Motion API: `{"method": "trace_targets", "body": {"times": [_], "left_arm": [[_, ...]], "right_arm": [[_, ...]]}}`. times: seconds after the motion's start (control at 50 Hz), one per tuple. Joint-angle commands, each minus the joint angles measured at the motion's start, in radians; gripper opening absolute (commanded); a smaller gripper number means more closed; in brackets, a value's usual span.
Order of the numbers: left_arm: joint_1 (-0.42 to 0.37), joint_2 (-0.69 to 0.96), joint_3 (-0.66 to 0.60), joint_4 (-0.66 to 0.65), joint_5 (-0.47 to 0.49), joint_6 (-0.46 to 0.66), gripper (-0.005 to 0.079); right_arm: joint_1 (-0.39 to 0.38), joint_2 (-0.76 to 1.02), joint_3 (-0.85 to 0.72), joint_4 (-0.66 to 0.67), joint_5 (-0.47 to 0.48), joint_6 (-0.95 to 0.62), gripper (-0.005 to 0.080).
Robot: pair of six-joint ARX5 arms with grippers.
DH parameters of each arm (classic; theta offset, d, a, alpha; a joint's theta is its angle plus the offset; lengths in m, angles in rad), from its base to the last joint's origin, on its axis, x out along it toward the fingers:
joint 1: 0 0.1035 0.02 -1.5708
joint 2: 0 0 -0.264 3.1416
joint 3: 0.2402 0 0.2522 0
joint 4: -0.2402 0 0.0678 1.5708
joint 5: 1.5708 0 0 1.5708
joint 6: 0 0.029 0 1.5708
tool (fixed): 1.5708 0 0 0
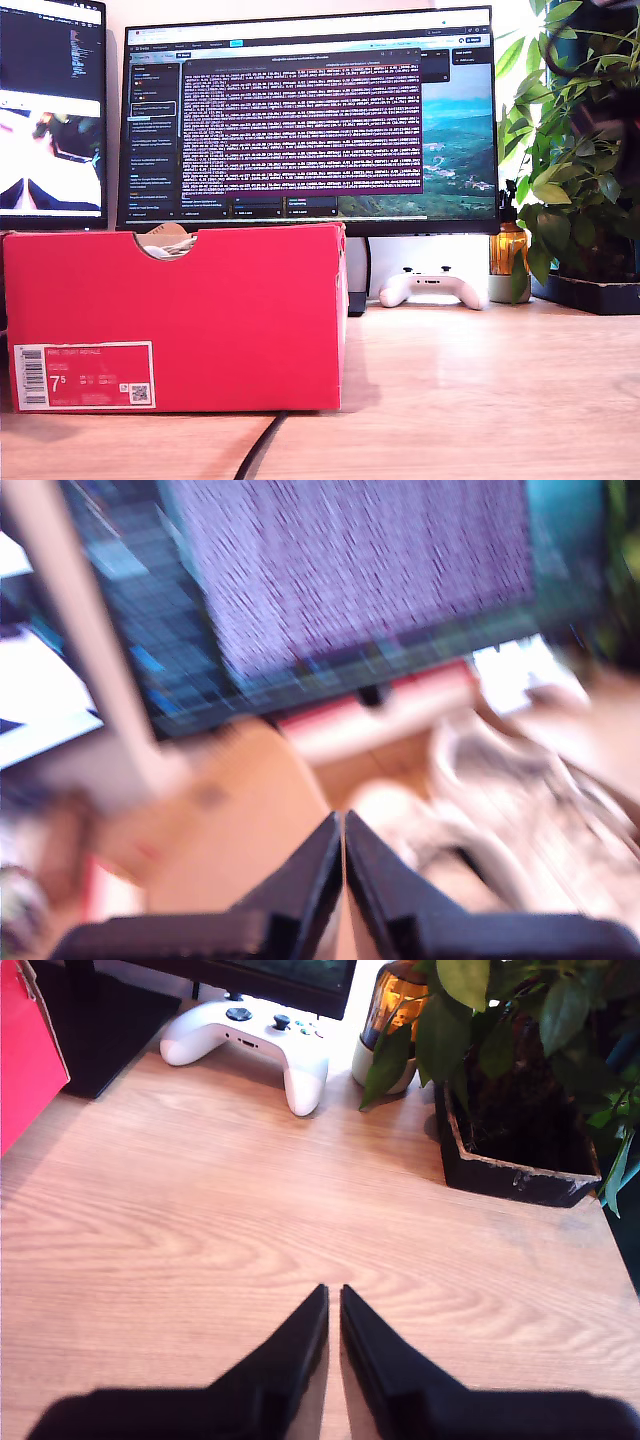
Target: Pack the white shoes by picking the first shoe and placing it inside the red shoebox, left side, then picking and rotating the second shoe and placing it in the shoebox
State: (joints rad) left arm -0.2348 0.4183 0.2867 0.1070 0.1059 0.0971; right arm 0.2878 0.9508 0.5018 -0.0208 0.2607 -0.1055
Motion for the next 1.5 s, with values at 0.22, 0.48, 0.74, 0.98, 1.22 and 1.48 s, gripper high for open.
{"method": "trace_targets", "body": {"times": [0.22,0.48,0.74,0.98,1.22,1.48], "left_arm": [[0.033,-0.224,-0.163,0.034,-0.022,-0.071,-0.0021],[0.033,-0.314,-0.236,0.031,-0.097,-0.071,-0.0021],[0.040,-0.398,-0.268,-0.021,-0.186,-0.071,-0.0021],[0.095,-0.430,-0.313,-0.066,-0.165,-0.072,-0.0021],[0.159,-0.430,-0.313,-0.062,-0.077,-0.100,-0.0021],[0.164,-0.430,-0.313,-0.212,-0.068,-0.150,-0.0021]], "right_arm": [[-0.003,-0.007,-0.136,0.190,0.013,0.032,-0.0008],[-0.079,-0.008,-0.260,0.327,-0.028,0.027,-0.0008],[-0.108,-0.038,-0.319,0.377,-0.054,0.016,-0.0008],[-0.107,-0.080,-0.325,0.369,-0.106,0.022,-0.0008],[-0.106,-0.099,-0.327,0.344,-0.123,0.047,-0.0008],[-0.106,-0.185,-0.395,0.344,-0.048,0.091,-0.0008]]}}
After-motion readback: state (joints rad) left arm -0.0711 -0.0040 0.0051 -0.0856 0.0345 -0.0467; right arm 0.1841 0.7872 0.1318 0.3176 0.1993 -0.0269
